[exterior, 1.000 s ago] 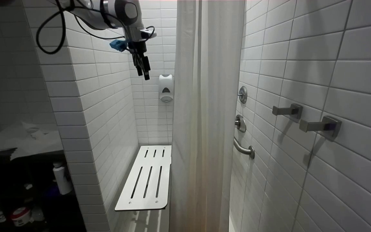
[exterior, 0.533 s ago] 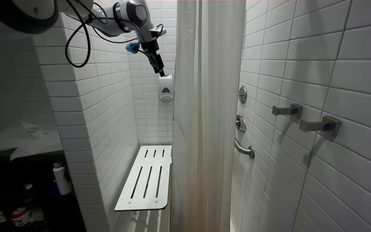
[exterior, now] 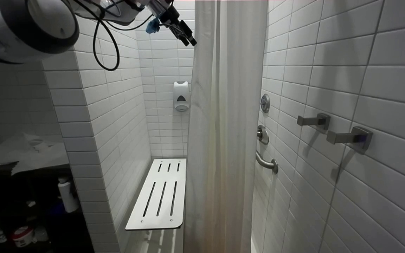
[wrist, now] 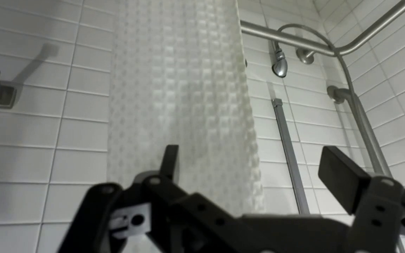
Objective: Move the shower curtain to the right
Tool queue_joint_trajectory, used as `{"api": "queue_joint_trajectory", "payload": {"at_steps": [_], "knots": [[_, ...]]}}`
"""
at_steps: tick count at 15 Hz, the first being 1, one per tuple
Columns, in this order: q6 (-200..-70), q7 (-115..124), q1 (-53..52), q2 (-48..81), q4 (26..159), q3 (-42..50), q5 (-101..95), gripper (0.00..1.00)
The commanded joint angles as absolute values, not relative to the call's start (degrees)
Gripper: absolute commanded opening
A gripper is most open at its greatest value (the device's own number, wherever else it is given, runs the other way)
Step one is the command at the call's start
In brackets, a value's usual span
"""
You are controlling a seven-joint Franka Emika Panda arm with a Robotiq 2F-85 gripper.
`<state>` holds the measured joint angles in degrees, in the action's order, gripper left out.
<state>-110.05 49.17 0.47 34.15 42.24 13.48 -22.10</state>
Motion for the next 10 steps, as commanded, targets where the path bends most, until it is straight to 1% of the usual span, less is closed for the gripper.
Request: {"api": "queue_joint_trajectory", "payload": {"at_steps": [1, 2, 6, 8, 9, 10], "knots": [[-105.3, 49.3, 0.1, 41.4, 29.5, 16.7, -25.0, 1.00], [-104.1, 49.2, 0.3, 42.7, 27.4, 17.2, -25.3, 1.00], [-103.3, 51.2, -0.4, 43.2, 26.1, 20.2, -29.1, 1.00], [-104.2, 52.7, -1.0, 43.1, 25.3, 21.8, -31.5, 0.74], [-101.7, 51.8, 0.1, 46.8, 17.9, 22.4, -31.2, 0.68], [-101.5, 51.9, 0.2, 47.0, 16.9, 23.0, -31.6, 0.61]]}}
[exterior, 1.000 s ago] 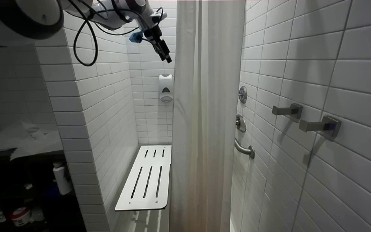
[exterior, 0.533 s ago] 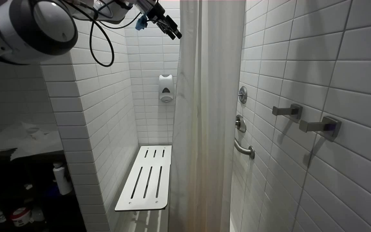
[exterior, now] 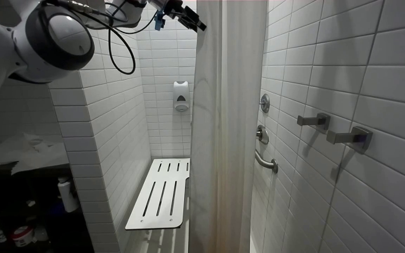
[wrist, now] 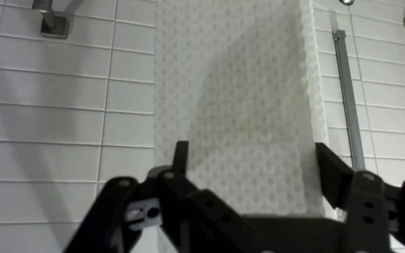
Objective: Move the shower curtain to the right
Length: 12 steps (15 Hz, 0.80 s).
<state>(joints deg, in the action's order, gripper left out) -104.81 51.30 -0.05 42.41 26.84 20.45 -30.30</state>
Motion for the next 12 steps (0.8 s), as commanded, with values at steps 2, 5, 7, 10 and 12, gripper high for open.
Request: {"api": "queue_joint_trajectory", "payload": {"at_steps": [2, 5, 7, 10, 12], "knots": [[-104.1, 53.9, -2.0, 42.4, 24.0, 24.7, -33.9, 0.44], [-104.9, 53.8, -2.6, 41.8, 24.2, 26.4, -36.0, 0.20], [-106.1, 53.0, -2.5, 41.3, 24.2, 26.8, -36.4, 0.05], [-108.8, 53.3, -1.8, 40.5, 24.2, 26.4, -35.3, 0.00], [-108.9, 54.0, -1.4, 39.6, 24.6, 25.8, -34.2, 0.00]]}}
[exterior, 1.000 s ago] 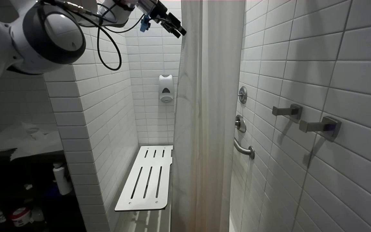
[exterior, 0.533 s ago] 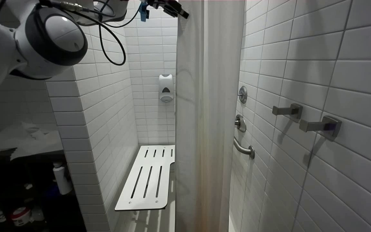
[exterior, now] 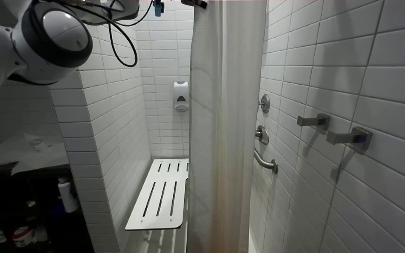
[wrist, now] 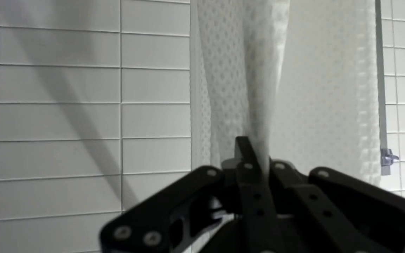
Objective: Move the shower curtain to the right
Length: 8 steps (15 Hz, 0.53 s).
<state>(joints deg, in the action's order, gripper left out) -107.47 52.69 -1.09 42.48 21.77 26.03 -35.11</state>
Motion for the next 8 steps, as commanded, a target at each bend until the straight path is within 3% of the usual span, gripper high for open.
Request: {"api": "queue_joint_trajectory", "payload": {"at_steps": [1, 8], "knots": [[-108.6, 54.5, -1.3, 39.2, 24.8, 25.6, -33.7, 0.00], [-103.6, 57.4, 0.2, 36.7, 26.6, 23.6, -26.0, 0.00]]}}
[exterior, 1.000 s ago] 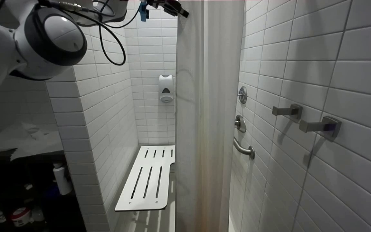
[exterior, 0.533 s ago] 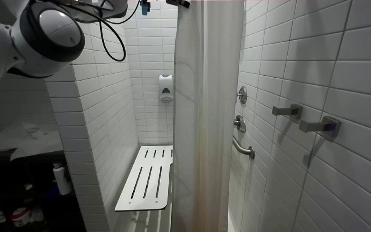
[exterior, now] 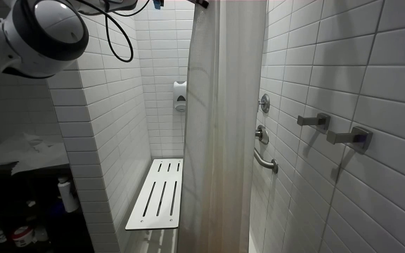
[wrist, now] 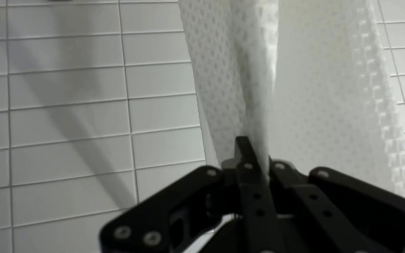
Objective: Move the shower curtain to the right
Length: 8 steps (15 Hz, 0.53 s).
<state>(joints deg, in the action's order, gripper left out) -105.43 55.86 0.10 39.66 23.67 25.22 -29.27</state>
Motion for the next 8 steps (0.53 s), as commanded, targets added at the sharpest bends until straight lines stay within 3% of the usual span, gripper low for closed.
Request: {"api": "queue_joint_trajectory", "payload": {"at_steps": [1, 2, 3, 8], "knots": [[-102.7, 57.8, 0.4, 36.3, 26.7, 23.3, -24.7, 0.00], [-98.6, 56.5, 3.8, 41.0, 17.1, 21.0, -22.4, 0.00], [-101.3, 58.8, 1.1, 35.5, 26.6, 22.1, -22.1, 0.00], [-98.8, 63.6, 2.7, 33.0, 27.1, 19.7, -15.3, 0.00]]}}
